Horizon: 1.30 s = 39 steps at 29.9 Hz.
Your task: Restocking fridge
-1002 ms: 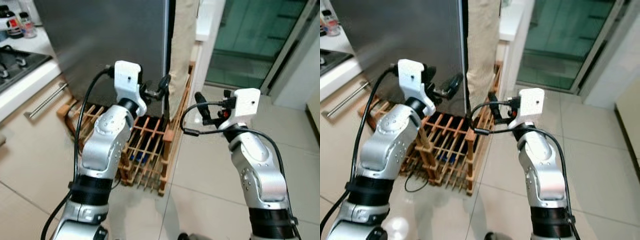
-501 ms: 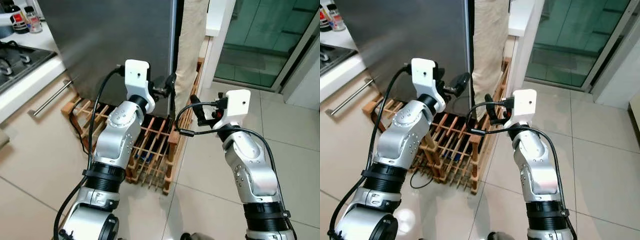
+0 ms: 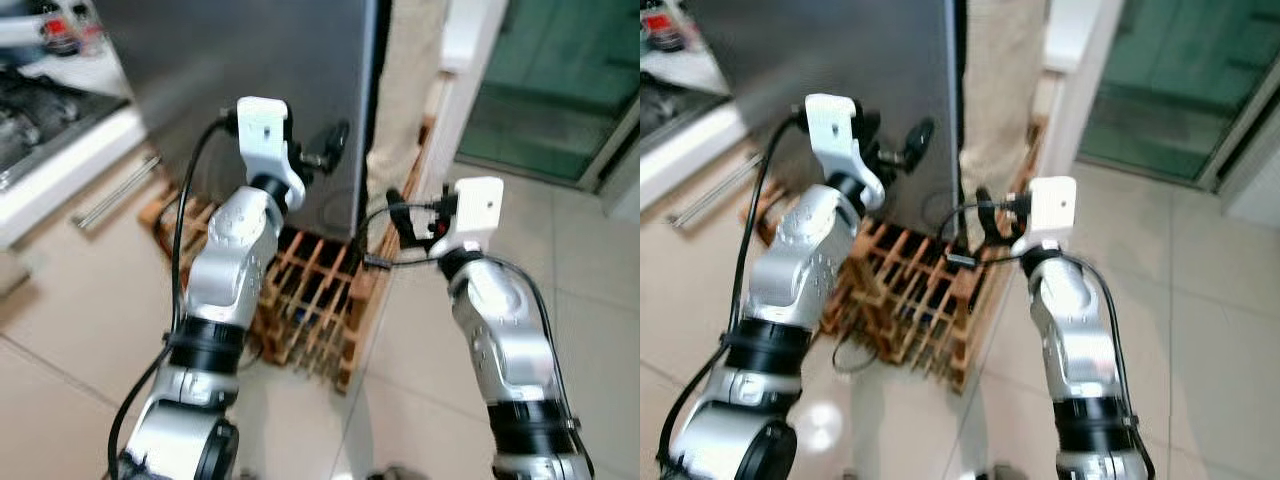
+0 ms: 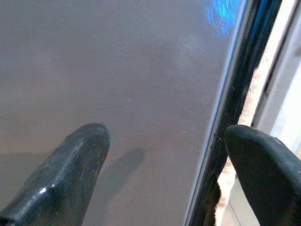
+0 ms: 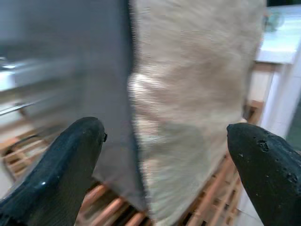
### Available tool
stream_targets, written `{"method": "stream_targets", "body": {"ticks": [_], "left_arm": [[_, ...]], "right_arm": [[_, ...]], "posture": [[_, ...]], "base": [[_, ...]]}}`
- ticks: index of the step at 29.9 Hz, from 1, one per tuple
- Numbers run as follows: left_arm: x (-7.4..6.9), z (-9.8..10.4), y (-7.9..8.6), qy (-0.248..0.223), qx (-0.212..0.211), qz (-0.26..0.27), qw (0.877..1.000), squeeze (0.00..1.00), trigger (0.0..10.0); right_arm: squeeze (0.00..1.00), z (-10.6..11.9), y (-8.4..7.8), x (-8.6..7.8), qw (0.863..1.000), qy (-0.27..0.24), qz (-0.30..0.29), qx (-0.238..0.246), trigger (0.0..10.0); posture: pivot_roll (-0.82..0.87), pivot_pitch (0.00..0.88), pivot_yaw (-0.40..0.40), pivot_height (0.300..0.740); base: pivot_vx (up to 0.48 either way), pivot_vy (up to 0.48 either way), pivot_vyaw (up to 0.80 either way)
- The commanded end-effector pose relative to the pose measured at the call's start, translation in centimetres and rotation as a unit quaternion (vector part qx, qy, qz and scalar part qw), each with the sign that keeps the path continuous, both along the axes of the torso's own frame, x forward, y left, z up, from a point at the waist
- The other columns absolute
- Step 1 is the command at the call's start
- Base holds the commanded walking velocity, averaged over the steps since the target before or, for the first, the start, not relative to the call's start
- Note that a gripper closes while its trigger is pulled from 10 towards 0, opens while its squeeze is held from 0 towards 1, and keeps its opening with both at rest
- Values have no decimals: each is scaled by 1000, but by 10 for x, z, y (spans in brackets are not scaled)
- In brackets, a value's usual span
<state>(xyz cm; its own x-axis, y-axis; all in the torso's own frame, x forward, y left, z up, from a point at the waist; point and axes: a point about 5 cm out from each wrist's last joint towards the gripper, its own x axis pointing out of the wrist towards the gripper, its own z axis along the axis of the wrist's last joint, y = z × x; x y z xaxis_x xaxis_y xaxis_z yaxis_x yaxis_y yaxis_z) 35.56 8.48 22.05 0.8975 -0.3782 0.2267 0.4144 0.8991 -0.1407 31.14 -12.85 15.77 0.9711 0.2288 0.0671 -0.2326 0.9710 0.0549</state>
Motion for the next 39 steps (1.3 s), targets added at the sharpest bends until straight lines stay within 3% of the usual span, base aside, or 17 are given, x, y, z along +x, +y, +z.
{"method": "stream_targets", "body": {"ticks": [1, 3, 6, 8, 11, 12, 13, 14, 15, 16, 19, 20, 22, 23, 26, 30, 39], "left_arm": [[5, 13, -5, -16, 5, -16, 1000, 0, 10000], [7, 16, -5, -24, 17, -17, 999, 0, 10000], [1, 11, 23, -20, 34, -3, 999, 0, 10000], [-10, 4, 43, -26, 37, 36, 998, 0, 10000], [-63, 14, 71, -103, 43, 53, 992, 0, 10000], [-63, 14, 71, -103, 43, 53, 992, 0, 10000], [-75, 12, 80, -113, 54, 72, 990, 0, 10000], [-101, -23, 112, -54, 87, 165, 981, 0, 10000], [-101, -23, 112, -54, 87, 165, 981, 0, 10000], [-119, -44, 126, 0, 97, 206, 974, 0, 10000], [-118, -41, 117, -4, 89, 196, 977, 0, 10000], [-112, -30, 106, -22, 67, 164, 984, 0, 10000], [-111, -26, 102, -26, 59, 150, 987, 0, 10000], [-107, -15, 89, -46, 46, 110, 992, 0, 10000], [-103, 2, 75, -88, 57, 62, 993, 0, 10000], [-102, 12, 63, -112, 51, 13, 992, 0, 10000], [-100, 14, 52, -116, 43, -20, 992, 0, 10000]], "right_arm": [[0, 5, 1, 3, 1000, -11, 2, 1, 10000], [0, 5, 2, 3, 1000, -12, 3, 0, 10000], [0, 11, -6, -2, 999, -30, -10, -13, 10000], [0, 21, -13, -12, 997, -58, -29, -33, 10000], [0, 49, -28, -51, 990, -127, -41, -33, 10000], [0, 49, -28, -51, 990, -127, -41, -33, 10000], [0, 48, -32, -62, 989, -133, -46, -38, 10000], [0, 21, -52, -89, 988, -108, -88, -61, 10000], [0, 21, -52, -89, 988, -108, -88, -61, 10000], [0, 9, -66, -104, 987, -85, -121, -57, 10000], [0, 0, -68, -107, 989, -60, -124, -53, 10000], [0, 1, -65, -102, 990, -57, -118, -52, 10000], [0, 4, -63, -100, 990, -61, -117, -52, 10000], [0, 11, -62, -92, 989, -72, -116, -53, 10000], [0, 17, -57, -85, 989, -88, -109, -54, 10000], [0, 19, -56, -79, 988, -93, -110, -56, 10000], [0, 16, -55, -72, 989, -81, -101, -67, 10000]], "posture": [[-106, 0, 25, 727], [-114, 0, 34, 727], [-122, 0, 44, 727], [-121, 0, 48, 727], [-117, 15, 41, 727], [-117, 15, 41, 727], [-109, 17, 37, 727], [-113, 25, 26, 727], [-113, 25, 26, 727], [-107, 35, 22, 727], [-99, 34, 7, 727], [-100, 31, 5, 727], [-100, 31, 5, 727], [-104, 29, 1, 727], [-105, 30, 3, 727], [-110, 28, 5, 727], [-118, 22, 3, 727]], "base": [[0, 0, 0], [0, 0, 0], [0, 0, 0], [0, 0, 0], [0, 0, 0], [0, 0, 0], [0, 0, 0], [0, 0, 0], [0, 0, 0], [0, 0, 0], [0, 0, 0], [0, 0, 0], [0, 0, 0], [450, 0, 0], [450, 0, 0], [458, 0, 0], [466, 0, -257]]}}
